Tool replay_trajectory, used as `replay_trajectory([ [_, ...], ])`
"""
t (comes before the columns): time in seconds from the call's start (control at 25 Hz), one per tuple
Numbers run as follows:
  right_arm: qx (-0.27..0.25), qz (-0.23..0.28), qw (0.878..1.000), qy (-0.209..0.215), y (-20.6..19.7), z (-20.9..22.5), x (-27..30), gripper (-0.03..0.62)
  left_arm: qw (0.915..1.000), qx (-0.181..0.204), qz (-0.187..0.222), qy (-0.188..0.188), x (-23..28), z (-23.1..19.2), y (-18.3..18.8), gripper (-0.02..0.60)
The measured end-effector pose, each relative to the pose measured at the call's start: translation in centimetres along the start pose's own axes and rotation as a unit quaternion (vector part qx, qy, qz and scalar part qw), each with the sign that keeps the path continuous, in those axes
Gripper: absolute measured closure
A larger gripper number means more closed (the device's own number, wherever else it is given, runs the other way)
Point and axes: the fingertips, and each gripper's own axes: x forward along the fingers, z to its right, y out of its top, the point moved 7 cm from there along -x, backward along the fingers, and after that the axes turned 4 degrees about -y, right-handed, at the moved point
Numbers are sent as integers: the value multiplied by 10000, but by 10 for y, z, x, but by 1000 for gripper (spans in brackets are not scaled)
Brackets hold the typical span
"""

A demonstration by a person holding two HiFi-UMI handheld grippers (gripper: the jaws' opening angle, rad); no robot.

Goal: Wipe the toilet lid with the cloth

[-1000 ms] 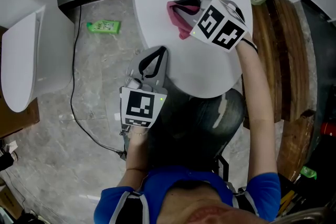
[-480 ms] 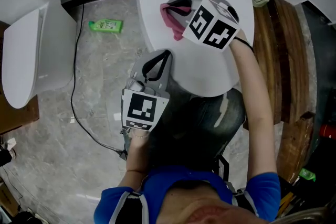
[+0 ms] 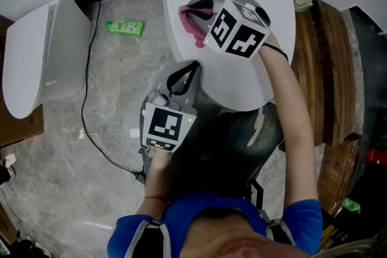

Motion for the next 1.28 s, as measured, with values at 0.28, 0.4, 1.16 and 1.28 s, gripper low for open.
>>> replay_trajectory([
  [0.28, -150, 24, 9999, 45, 12, -6, 5, 586, 10000, -9, -20, 25, -4, 0, 0, 578],
  [0.4, -212, 39, 9997, 71, 17, -9, 9, 586, 10000, -25, -34, 17, -6, 0, -3, 578],
  [1.16, -360, 168, 9990, 180, 30, -32, 6, 586, 9999, 2, -103, 75, -14, 3, -5, 578],
  [1.28, -391, 209, 9988, 208, 30, -36, 4, 586, 9999, 8, -114, 100, -15, 2, -5, 578],
])
